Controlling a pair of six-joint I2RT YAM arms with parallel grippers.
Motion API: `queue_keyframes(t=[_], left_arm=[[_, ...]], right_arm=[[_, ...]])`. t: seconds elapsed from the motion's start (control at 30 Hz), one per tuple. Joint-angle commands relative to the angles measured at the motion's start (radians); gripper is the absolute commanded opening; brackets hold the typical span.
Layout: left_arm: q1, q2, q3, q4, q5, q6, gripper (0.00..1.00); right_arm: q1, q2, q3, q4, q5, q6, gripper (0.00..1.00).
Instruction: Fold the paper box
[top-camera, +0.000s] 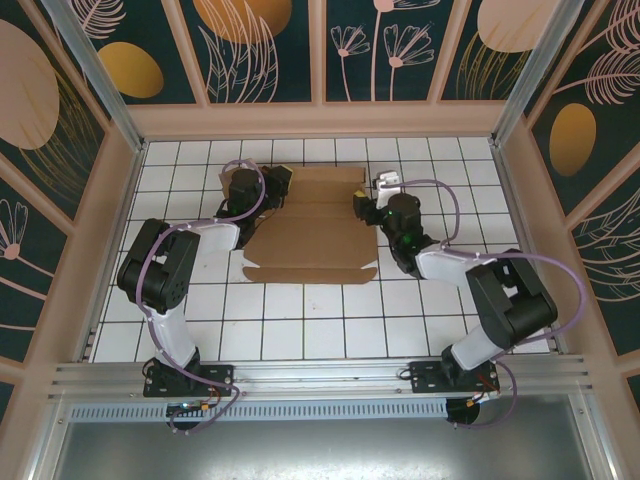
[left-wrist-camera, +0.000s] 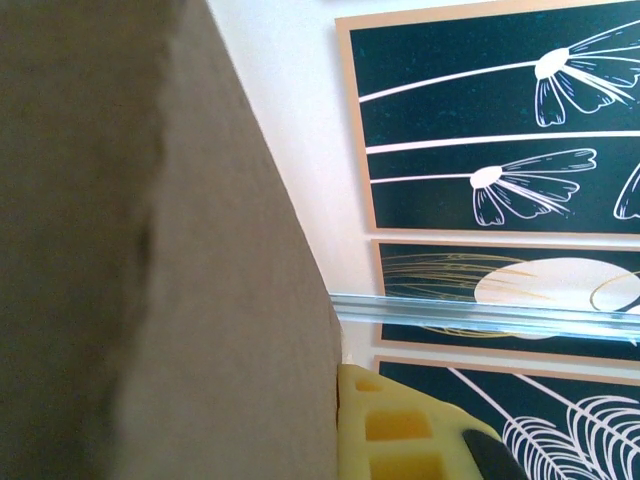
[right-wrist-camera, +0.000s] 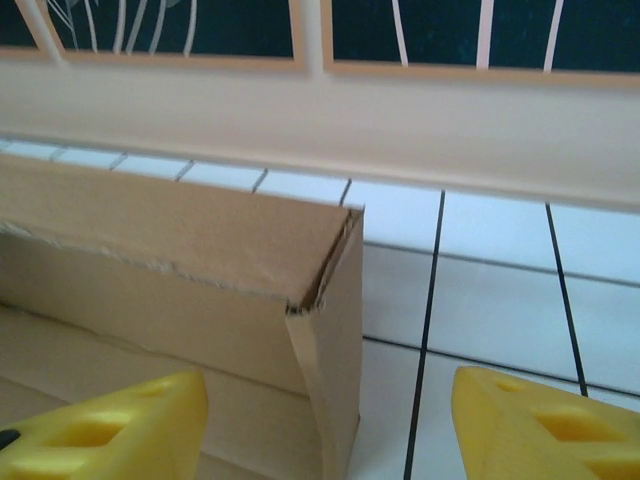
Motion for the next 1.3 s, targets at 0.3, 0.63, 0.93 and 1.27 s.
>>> queue_keyframes(t=[0.3,0.63,0.93,1.27], left_arm=[[-0.012,0.008,-0.031,-0.105,0.058,0.001,0.0],[-0.012,0.01,-0.029,-0.094,0.07,0.006,0.0],[-0.015,-0.12,0.011,-0.373,0.069,0.212,0.32],[-0.035,-0.502,-0.068,-0.878,0.048,0.69,0.38]], right_arm=[[0.022,0.223,0.145,-0.048,0.09,-0.055,0.51],[0.028,0.293,0.227,-0.073,0.143,-0.061,0.08],[0.035,0.218,0.105,-0.048,0.266,-0.027,0.0],[0.017,0.114,-0.028,-0.035,0.269,0.041,0.0]])
